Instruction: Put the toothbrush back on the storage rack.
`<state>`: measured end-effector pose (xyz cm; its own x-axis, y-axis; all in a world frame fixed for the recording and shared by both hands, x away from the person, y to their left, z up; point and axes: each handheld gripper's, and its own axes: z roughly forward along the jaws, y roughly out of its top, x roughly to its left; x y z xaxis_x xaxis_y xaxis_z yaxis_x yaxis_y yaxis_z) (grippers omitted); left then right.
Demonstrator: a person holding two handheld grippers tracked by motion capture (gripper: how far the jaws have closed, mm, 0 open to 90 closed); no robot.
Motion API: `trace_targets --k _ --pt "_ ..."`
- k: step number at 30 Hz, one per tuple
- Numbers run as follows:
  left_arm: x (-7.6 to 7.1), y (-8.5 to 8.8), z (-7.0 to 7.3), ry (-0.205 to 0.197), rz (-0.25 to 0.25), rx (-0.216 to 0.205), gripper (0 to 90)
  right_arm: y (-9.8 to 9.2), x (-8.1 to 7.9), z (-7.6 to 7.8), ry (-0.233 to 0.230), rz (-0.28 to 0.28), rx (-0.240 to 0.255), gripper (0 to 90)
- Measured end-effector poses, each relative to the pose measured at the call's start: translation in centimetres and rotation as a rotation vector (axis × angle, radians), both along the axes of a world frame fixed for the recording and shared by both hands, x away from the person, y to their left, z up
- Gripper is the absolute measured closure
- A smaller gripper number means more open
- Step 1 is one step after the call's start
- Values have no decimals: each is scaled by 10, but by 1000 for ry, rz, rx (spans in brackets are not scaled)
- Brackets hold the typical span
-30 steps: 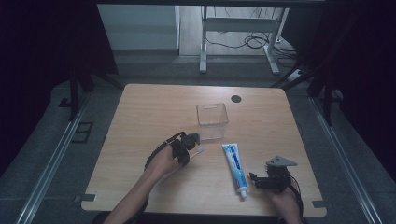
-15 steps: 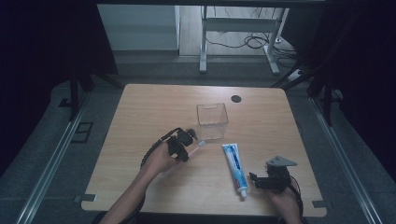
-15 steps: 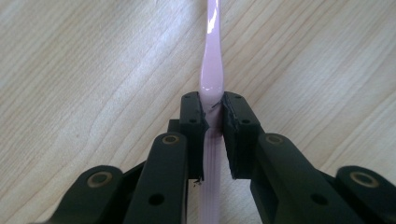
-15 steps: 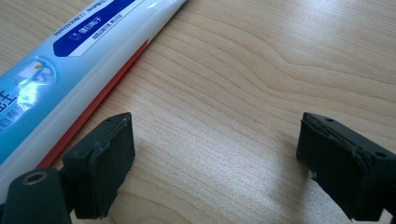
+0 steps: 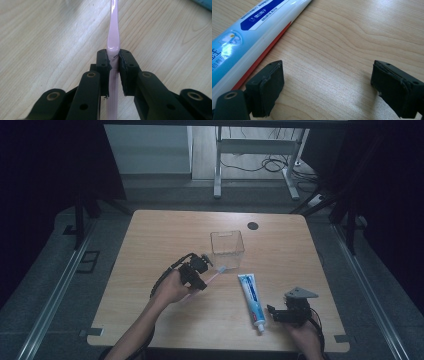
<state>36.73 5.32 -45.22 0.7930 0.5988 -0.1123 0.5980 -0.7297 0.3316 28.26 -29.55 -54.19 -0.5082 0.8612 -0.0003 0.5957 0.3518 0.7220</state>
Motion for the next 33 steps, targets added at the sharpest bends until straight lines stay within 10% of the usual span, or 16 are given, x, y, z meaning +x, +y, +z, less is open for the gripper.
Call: trace_targets --k 33 --pt "13 -2 43 -153 35 -187 792 0 0 0 -3 -1 1 111"
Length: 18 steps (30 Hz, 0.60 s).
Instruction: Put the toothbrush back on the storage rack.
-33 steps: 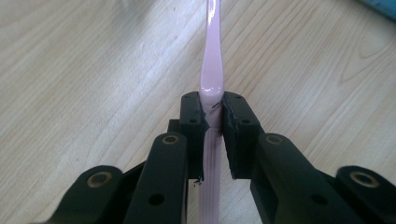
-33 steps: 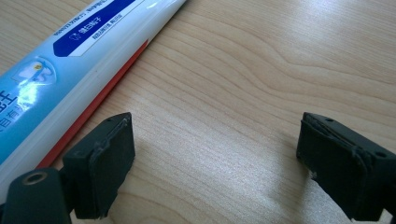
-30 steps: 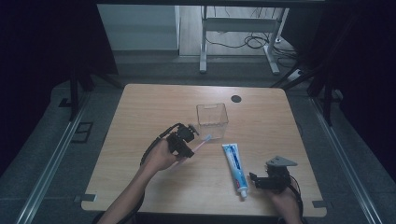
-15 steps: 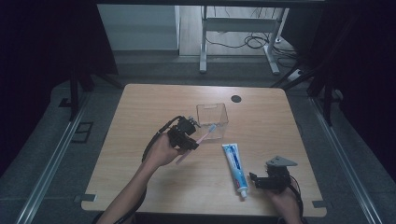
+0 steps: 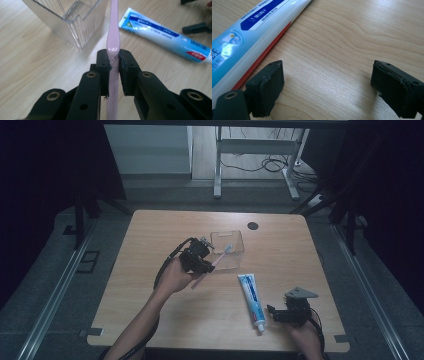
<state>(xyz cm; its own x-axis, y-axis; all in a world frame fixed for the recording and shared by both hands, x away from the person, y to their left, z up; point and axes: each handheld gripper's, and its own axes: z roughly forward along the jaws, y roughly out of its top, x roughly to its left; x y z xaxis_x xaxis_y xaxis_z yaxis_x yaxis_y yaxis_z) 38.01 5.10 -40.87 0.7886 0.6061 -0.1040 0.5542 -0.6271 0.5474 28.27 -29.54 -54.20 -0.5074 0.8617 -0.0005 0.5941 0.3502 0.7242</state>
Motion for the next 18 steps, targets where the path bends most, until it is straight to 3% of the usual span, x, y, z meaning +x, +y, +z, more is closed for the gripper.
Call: trace_targets --k 14,18 --pt "13 -9 13 -56 13 -28 792 0 0 0 0 0 0 111" --pt "19 -10 15 -73 32 -59 792 0 0 0 -2 2 -1 111"
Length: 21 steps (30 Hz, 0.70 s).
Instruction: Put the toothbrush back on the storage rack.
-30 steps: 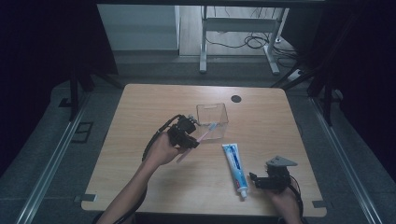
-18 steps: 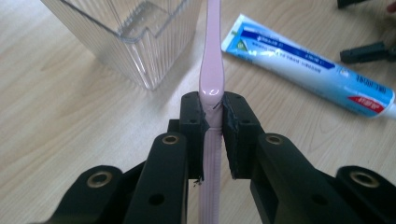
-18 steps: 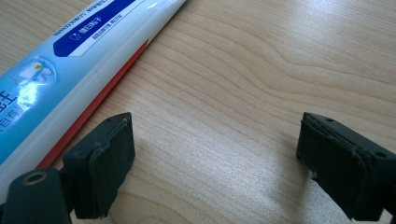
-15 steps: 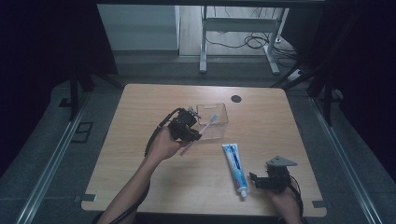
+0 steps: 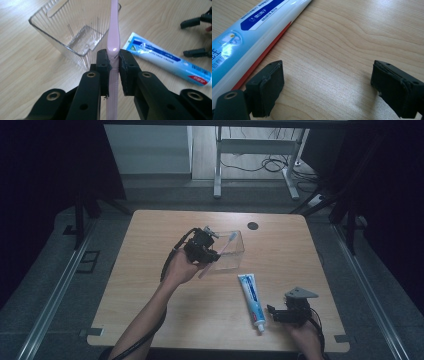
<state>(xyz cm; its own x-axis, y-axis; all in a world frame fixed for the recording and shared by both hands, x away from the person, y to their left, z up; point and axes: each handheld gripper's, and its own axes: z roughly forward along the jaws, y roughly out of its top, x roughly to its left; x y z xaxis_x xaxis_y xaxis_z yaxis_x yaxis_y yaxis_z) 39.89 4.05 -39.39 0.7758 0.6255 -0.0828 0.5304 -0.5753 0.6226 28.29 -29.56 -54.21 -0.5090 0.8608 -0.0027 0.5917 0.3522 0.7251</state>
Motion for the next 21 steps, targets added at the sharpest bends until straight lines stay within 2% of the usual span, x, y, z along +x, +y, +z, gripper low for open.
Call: trace_targets --k 3,9,21 --pt "2 0 1 -4 -1 -2 792 0 0 0 0 0 0 110" --pt "9 -2 3 -18 20 -40 792 0 0 0 3 -2 2 111" --pt "22 -11 16 -76 35 -67 793 0 0 0 3 -3 3 110"
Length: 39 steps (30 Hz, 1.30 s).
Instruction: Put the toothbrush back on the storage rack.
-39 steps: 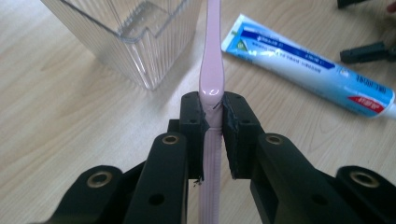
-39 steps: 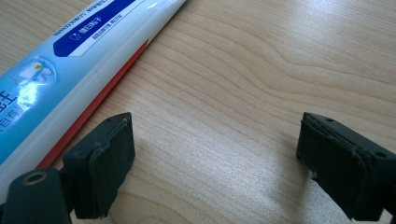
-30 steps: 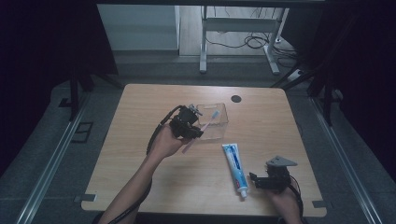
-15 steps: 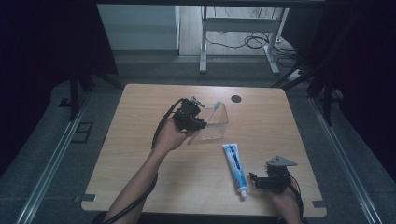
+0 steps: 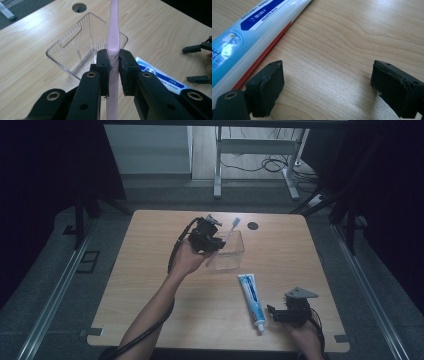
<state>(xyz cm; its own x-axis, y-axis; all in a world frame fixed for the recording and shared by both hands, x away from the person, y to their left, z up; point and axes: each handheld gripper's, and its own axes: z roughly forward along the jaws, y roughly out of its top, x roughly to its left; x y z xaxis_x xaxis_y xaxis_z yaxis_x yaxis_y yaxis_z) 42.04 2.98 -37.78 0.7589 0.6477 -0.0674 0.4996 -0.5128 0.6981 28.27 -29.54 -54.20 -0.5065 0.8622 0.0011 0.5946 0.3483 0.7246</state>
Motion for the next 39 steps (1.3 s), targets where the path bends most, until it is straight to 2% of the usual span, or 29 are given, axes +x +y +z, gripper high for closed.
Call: trace_targets --k 10,15,25,39 --pt "13 -5 4 -36 16 -15 792 0 0 0 1 1 -1 110" --pt "20 -6 6 -50 37 -44 793 0 0 0 -3 4 -3 110" --pt "30 -14 7 -76 56 -69 793 0 0 0 -2 3 -2 110" --pt "43 -22 -8 -99 97 -93 793 0 0 0 -1 2 -2 110"
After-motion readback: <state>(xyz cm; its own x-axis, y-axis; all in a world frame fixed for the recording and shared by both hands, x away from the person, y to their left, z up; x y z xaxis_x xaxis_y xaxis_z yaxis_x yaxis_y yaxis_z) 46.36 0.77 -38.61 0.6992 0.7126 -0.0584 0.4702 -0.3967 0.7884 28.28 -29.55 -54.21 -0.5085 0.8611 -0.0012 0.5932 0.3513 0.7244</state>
